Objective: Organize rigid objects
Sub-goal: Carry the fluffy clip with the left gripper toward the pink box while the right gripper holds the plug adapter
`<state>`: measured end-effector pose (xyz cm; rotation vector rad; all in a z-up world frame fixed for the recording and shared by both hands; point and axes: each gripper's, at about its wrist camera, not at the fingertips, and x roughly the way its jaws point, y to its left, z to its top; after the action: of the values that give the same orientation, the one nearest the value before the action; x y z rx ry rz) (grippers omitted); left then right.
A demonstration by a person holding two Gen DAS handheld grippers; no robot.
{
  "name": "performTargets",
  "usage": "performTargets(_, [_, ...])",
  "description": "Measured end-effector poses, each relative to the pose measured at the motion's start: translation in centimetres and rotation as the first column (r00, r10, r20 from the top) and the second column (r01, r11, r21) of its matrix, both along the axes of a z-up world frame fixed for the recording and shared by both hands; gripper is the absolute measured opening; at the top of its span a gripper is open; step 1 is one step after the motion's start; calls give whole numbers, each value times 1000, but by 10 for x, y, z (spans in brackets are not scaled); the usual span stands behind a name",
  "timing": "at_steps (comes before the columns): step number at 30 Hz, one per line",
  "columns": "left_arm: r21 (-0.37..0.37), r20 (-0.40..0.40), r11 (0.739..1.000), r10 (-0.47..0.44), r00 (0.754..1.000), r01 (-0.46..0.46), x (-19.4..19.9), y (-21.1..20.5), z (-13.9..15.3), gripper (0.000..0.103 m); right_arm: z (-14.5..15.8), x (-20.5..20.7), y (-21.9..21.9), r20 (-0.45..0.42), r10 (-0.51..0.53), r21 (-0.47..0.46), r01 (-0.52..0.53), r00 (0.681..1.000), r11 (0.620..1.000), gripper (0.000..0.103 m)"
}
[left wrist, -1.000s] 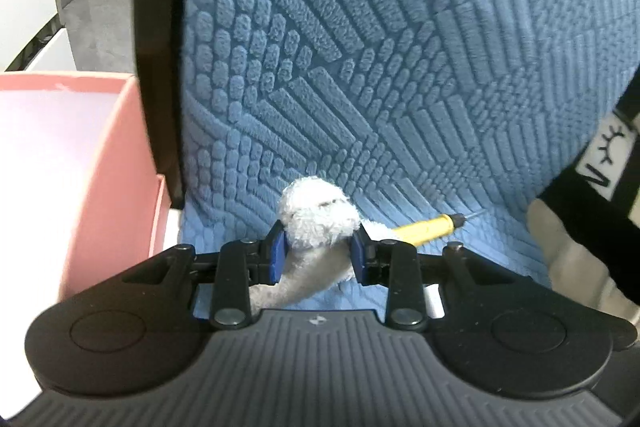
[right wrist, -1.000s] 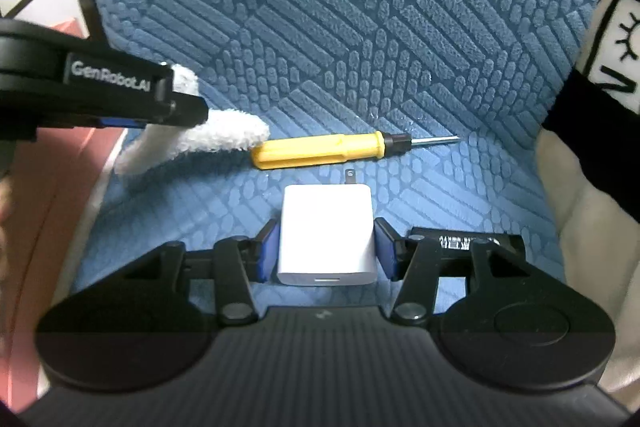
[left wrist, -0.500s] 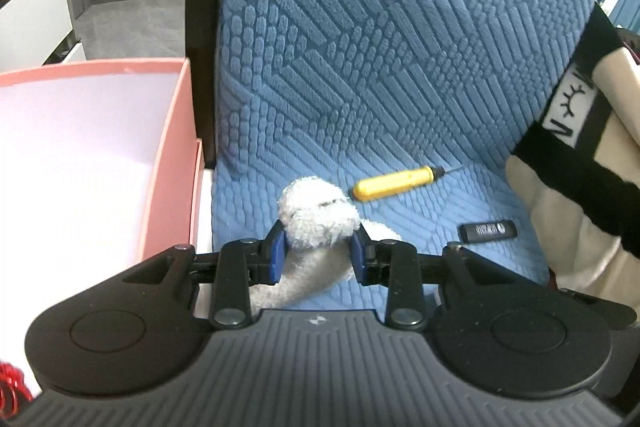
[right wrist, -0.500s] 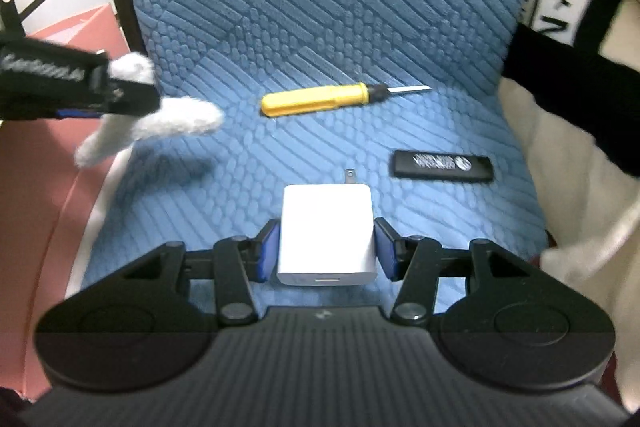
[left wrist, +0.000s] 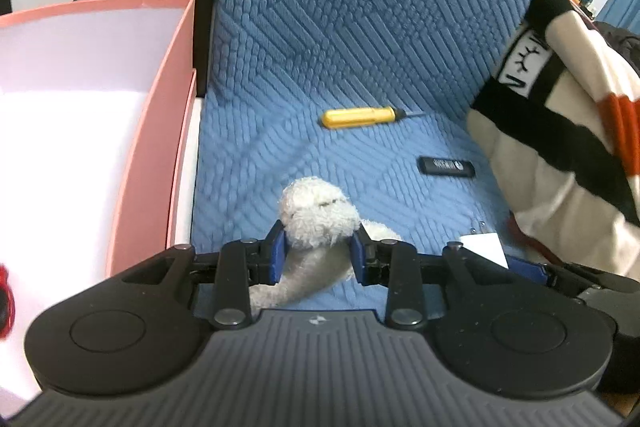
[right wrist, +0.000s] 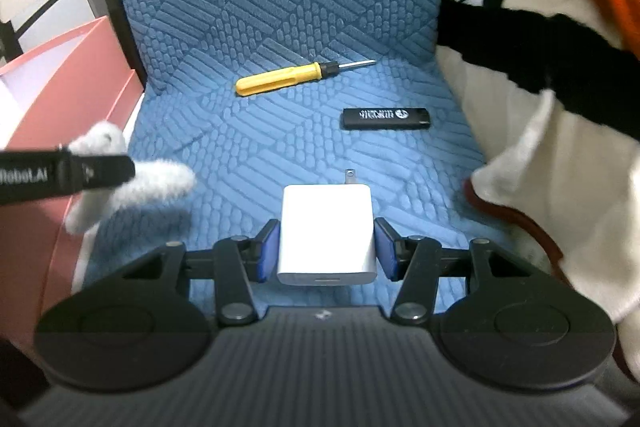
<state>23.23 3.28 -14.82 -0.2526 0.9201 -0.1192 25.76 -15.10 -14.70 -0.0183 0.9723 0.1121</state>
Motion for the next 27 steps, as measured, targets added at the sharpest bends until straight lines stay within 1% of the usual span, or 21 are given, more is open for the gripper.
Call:
performTargets(5, [15, 21, 1000, 2, 1000, -3, -24, 0, 6, 37, 5, -17, -5, -2, -1, 10, 1, 1000, 1000, 53])
performTargets(8, [-4, 28, 1000, 5, 1000, -4, -35, 3, 10, 37, 9, -27, -9, 3, -5, 25, 5, 1000, 1000, 53])
performTargets(12, [-2, 35, 1000, -7, 999, 7, -46, 2, 16, 37, 13, -40, -10, -4, -16, 32, 16, 1000, 999, 53])
performTargets(14, [1, 41, 1000, -25, 999, 25, -52, 0, 20, 37, 14, -45, -8, -25, -32, 46, 33, 999, 998, 53])
performTargets(17, [5, 40, 1000, -31, 999, 30, -59, 0, 23, 37, 18, -53, -6, -25, -27, 54, 28, 999, 998, 53])
performTargets(22, [-19, 32, 999, -33, 999, 34, -74, 2, 27, 37, 27, -63, -4, -20, -20, 75, 22, 1000, 997, 53])
performTargets(27, [-67, 39, 997, -23, 999, 25, -89, 6, 35, 37, 42, -68, -1, 8, 3, 91, -4, 1000, 996, 53])
